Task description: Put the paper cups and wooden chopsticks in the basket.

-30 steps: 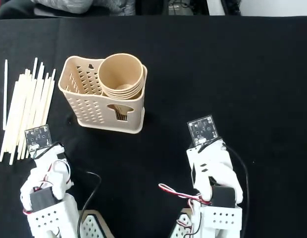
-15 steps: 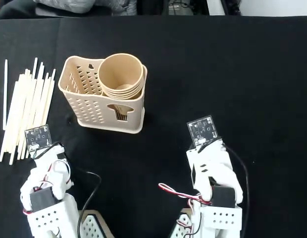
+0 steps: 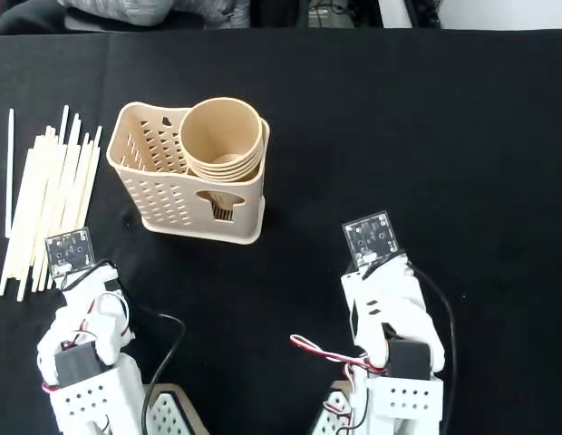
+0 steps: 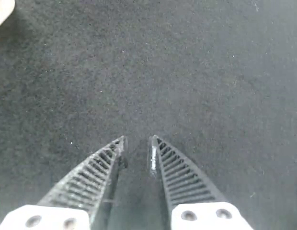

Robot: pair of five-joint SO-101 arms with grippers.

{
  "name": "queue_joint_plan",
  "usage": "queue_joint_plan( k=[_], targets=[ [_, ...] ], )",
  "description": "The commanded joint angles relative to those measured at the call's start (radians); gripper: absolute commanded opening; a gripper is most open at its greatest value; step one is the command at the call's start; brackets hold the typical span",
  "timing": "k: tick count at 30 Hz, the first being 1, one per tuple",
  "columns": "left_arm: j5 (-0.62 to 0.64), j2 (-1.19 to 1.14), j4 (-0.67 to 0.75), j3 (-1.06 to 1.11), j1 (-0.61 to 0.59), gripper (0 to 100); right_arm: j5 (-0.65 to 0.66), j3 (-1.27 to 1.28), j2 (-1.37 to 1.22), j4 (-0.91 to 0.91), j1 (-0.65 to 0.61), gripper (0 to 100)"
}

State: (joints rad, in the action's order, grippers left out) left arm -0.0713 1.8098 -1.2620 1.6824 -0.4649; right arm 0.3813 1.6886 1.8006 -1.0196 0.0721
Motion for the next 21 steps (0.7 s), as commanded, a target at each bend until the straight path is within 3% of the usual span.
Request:
queue_joint_plan(
  k=[1, 7, 11, 21],
  targets=[
    [0.008, 0.009, -0.008, 0.016, -0.002, 3, -0.002, -0.002, 0.022, -0.002, 0.017, 9.2],
    [0.008, 0.009, -0.008, 0.016, -0.002, 3, 0.003, -0.002, 0.021, -0.003, -0.015, 9.3],
    [0.008, 0.009, -0.008, 0.016, -0.002, 3, 0.081, -0.002, 0.021, -0.028, -0.084, 9.2],
    [0.006, 0.009, -0.008, 0.016, -0.002, 3, 0.08, -0.002, 0.019, -0.031, -0.084, 7.3]
  ],
)
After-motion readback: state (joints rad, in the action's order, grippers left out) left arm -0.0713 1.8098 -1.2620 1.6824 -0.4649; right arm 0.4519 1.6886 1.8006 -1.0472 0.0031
